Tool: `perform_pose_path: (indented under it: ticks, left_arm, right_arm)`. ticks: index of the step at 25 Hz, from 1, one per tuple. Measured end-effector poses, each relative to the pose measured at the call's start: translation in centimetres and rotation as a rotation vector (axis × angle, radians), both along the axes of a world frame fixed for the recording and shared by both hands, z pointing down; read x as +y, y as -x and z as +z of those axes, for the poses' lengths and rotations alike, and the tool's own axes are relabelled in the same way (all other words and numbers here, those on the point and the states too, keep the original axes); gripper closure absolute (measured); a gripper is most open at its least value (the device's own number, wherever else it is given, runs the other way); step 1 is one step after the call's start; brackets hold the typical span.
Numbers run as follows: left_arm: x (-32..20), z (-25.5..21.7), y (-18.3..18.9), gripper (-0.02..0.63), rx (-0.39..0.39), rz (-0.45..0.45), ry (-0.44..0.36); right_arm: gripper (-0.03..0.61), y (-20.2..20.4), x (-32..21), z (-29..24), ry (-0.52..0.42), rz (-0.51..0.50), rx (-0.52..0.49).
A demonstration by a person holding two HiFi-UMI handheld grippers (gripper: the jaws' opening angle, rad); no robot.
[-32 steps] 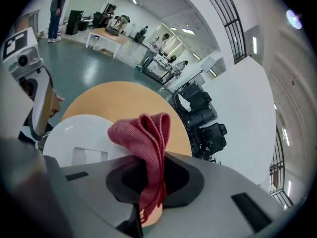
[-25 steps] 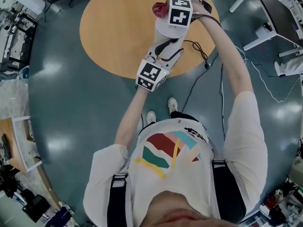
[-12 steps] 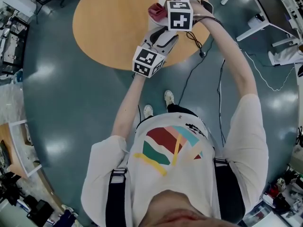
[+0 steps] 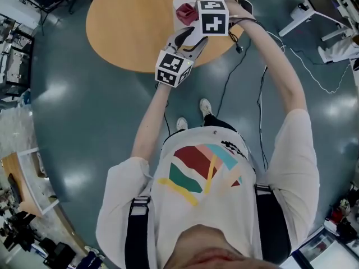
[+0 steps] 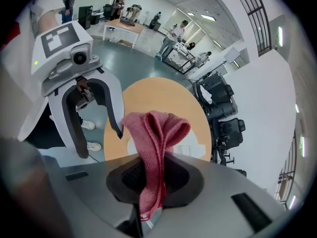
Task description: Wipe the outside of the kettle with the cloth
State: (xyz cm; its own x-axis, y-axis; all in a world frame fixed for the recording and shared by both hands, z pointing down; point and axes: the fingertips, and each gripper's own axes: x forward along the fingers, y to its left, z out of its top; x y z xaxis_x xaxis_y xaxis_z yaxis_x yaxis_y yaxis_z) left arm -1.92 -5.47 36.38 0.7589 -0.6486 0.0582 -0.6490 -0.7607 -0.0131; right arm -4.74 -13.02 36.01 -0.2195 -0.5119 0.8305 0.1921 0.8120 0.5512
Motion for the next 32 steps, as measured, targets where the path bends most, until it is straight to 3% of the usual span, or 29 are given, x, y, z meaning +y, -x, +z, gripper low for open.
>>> perform_pose_path:
  ticks: [5,7,10,14,16,19,22,24,27,32]
  left_arm:
    - [2.0,0.2,1.9,0.379,-0.001,-0.038,-0.062]
    - [1.7,-0.5,4.0,0.379,0.027,-0.063,-0.093]
    - [1.2,-2.0,7.8,0.379,0.075,-0.103,-0.103]
    - [-0.4,-2.8,10.5,0.377,0.085,-0.100,-0.100]
    - [-2.7,-3.6,11.0,0.328,0.101,-0.080,-0.100]
    - [-7.1,-4.4,10.7,0.270,0.142,-0.051,-0.100]
    - [-11.4,-5.5,9.8,0.256,0.170,0.016,-0.067]
    - [-13.4,-6.5,9.3,0.256,0.138,0.086,-0.035]
    - [-15.5,-6.5,8.5,0.256,-0.022,0.159,-0.021]
    - [-20.9,-4.2,9.1,0.256,-0.218,0.186,-0.023]
  right_arm:
    - [0.532,-0.7,1.7,1.3,-0.006,0.010,-0.006]
    - [0.532,-0.6,1.1,0.4,-0.056,0.020,-0.080]
    - [0.532,-1.5,0.9,-2.8,-0.177,0.105,-0.320]
    - [0.531,-5.2,1.6,-3.3,-0.279,0.303,-0.614]
    - [0.531,-6.9,1.1,-2.5,-0.302,0.395,-0.729]
    - [0.531,-8.9,0.5,-1.1,-0.246,0.506,-0.991]
    - [0.531,-10.5,-0.1,-0.3,-0.155,0.545,-1.208]
    - [0.531,-11.1,-0.2,-0.4,-0.121,0.536,-1.248]
    - [0.531,-12.4,-0.6,-0.8,-0.073,0.510,-1.259]
    - [0.531,-13.5,-3.1,-1.6,0.000,0.511,-1.373]
